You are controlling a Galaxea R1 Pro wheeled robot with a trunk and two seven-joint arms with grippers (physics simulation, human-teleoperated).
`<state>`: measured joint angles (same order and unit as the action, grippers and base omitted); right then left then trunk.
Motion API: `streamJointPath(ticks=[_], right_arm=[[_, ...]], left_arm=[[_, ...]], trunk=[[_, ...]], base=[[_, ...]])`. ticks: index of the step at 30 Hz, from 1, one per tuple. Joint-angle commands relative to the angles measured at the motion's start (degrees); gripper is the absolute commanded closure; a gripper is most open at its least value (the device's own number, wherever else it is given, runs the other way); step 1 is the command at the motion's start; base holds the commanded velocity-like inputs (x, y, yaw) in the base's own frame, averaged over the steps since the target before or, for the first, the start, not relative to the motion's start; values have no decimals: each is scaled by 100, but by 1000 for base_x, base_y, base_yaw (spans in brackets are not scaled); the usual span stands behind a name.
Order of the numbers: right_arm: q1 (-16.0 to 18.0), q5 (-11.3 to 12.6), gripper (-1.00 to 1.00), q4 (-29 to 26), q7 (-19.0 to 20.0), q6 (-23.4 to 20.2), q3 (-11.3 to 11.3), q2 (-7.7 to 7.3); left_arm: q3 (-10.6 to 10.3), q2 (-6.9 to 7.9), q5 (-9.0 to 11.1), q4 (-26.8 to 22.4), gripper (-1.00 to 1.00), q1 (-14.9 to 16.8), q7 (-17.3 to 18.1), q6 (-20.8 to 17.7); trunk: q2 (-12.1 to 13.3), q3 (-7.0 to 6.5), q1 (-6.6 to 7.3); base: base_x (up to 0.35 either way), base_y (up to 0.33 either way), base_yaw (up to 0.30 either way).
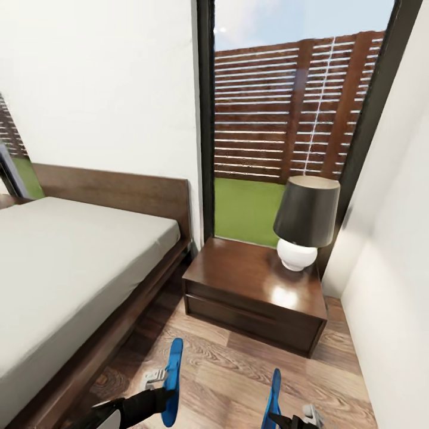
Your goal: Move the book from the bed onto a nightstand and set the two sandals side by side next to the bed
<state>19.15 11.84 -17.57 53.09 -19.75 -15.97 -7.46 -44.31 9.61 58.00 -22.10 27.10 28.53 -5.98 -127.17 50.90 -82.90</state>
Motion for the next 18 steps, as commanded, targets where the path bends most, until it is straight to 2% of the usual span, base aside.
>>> streamJointPath(ticks=[1, 5, 18], right_arm=[[1, 37, 100, -1, 11, -49, -11, -1], [1, 37, 100, -1, 9, -40, -11, -1], [1, 37, 100, -1, 5, -38, -11, -1]], left_arm=[[-17, -9, 48, 47, 100, 6, 9, -38], [-17, -106, 45, 168, 100, 6, 12, -33], [-17, -133, 44, 188, 100, 6, 12, -27]], trunk=[[-2, 8, 1], [-2, 18, 1], [-2, 51, 1]], base=[[0, 0, 285], [0, 0, 285], [0, -21, 285]])
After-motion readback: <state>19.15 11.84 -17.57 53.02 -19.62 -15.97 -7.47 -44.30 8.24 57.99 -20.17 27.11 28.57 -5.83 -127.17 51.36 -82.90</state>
